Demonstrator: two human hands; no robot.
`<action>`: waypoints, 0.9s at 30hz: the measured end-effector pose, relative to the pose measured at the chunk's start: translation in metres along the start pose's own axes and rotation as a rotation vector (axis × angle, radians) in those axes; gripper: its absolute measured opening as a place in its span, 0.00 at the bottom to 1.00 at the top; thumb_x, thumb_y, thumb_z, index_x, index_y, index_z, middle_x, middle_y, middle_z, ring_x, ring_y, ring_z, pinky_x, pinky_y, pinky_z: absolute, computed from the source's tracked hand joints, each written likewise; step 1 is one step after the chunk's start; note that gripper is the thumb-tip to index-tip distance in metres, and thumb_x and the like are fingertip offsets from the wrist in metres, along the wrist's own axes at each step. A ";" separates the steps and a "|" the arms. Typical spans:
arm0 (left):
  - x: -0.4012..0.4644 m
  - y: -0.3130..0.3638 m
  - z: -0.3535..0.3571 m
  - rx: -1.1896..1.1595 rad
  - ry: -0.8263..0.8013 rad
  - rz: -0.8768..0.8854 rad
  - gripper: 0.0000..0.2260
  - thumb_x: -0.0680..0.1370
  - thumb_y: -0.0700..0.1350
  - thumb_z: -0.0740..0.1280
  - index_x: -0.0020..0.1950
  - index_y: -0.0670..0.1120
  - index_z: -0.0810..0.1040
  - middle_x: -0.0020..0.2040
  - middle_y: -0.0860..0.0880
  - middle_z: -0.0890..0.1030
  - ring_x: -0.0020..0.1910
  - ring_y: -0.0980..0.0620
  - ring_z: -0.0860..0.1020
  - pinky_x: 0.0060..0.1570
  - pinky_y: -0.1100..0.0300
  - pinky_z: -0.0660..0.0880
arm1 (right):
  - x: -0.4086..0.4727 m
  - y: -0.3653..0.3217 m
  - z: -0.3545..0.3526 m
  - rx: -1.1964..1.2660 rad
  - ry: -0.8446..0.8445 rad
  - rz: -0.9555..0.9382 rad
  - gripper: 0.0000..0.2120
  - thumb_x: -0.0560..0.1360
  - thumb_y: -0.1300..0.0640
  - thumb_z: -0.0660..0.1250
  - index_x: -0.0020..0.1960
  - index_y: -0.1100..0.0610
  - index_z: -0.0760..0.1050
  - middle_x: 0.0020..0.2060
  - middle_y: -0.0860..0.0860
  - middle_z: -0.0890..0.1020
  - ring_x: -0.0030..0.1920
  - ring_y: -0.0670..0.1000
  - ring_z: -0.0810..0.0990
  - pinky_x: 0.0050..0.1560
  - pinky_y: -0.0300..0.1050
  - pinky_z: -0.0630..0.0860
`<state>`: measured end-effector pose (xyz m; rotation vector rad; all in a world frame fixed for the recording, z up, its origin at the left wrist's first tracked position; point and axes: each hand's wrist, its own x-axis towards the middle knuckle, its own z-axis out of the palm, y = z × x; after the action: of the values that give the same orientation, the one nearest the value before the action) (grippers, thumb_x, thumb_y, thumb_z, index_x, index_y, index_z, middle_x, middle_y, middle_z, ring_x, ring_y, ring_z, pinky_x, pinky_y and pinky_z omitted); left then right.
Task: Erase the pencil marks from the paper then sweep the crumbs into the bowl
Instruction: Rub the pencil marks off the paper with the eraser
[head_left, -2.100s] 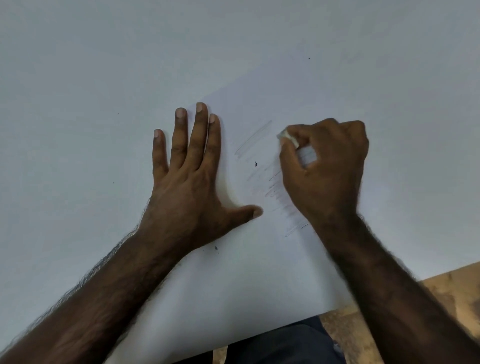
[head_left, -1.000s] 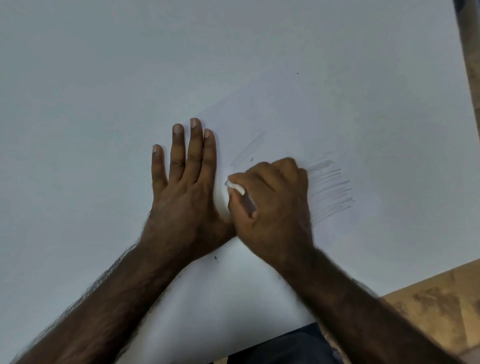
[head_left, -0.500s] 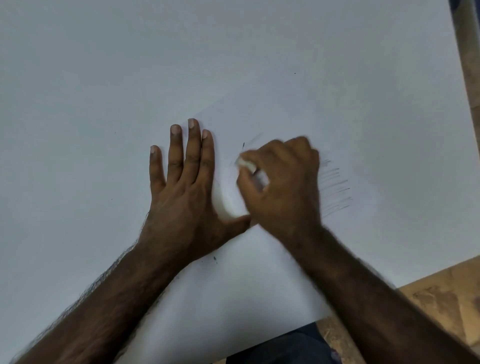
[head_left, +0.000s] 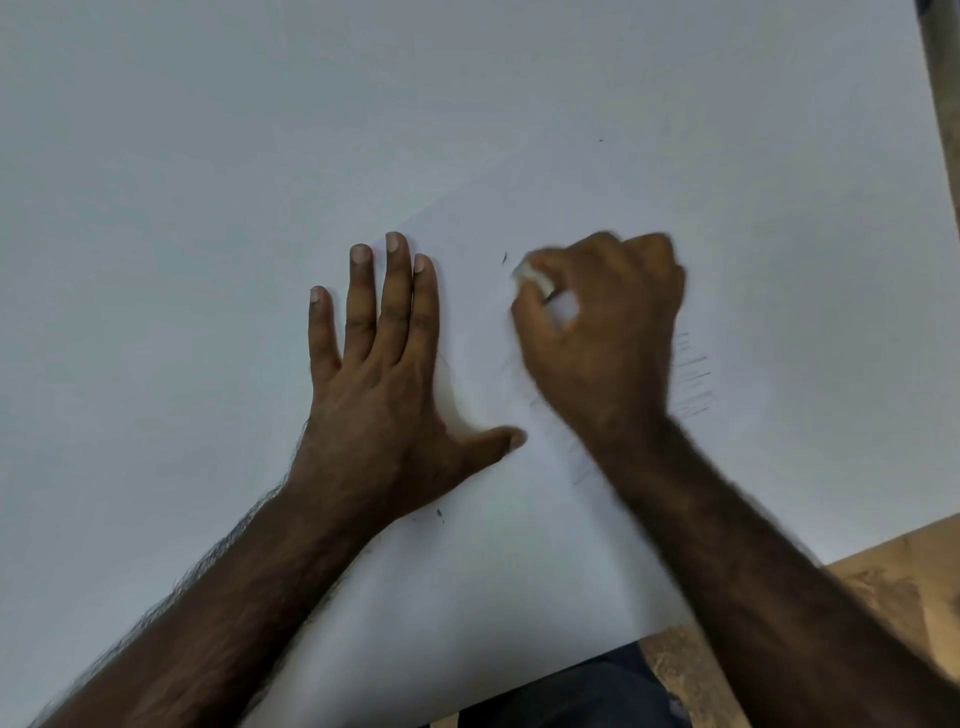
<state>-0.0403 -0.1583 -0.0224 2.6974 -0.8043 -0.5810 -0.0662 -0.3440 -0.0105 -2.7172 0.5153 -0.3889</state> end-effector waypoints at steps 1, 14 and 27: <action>0.000 0.000 0.000 0.006 -0.007 -0.003 0.66 0.67 0.84 0.59 0.88 0.43 0.37 0.88 0.44 0.34 0.86 0.43 0.31 0.84 0.34 0.37 | 0.008 0.006 -0.001 -0.017 0.019 0.058 0.05 0.76 0.54 0.72 0.49 0.52 0.86 0.43 0.48 0.85 0.49 0.59 0.78 0.49 0.53 0.69; 0.000 -0.001 0.000 0.009 -0.004 0.002 0.66 0.68 0.84 0.58 0.88 0.44 0.36 0.88 0.44 0.34 0.86 0.43 0.31 0.84 0.34 0.37 | 0.011 0.002 0.004 -0.004 0.019 0.032 0.05 0.77 0.53 0.72 0.50 0.52 0.86 0.45 0.48 0.86 0.51 0.58 0.78 0.50 0.53 0.69; -0.001 -0.002 0.002 0.010 0.012 0.008 0.65 0.68 0.84 0.59 0.89 0.43 0.39 0.89 0.43 0.37 0.87 0.42 0.34 0.84 0.33 0.39 | 0.006 0.000 -0.004 0.020 -0.015 -0.001 0.06 0.79 0.54 0.72 0.52 0.54 0.86 0.45 0.50 0.86 0.51 0.59 0.79 0.50 0.55 0.70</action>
<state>-0.0408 -0.1567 -0.0250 2.7030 -0.8165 -0.5602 -0.0618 -0.3478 -0.0055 -2.6993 0.5030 -0.3724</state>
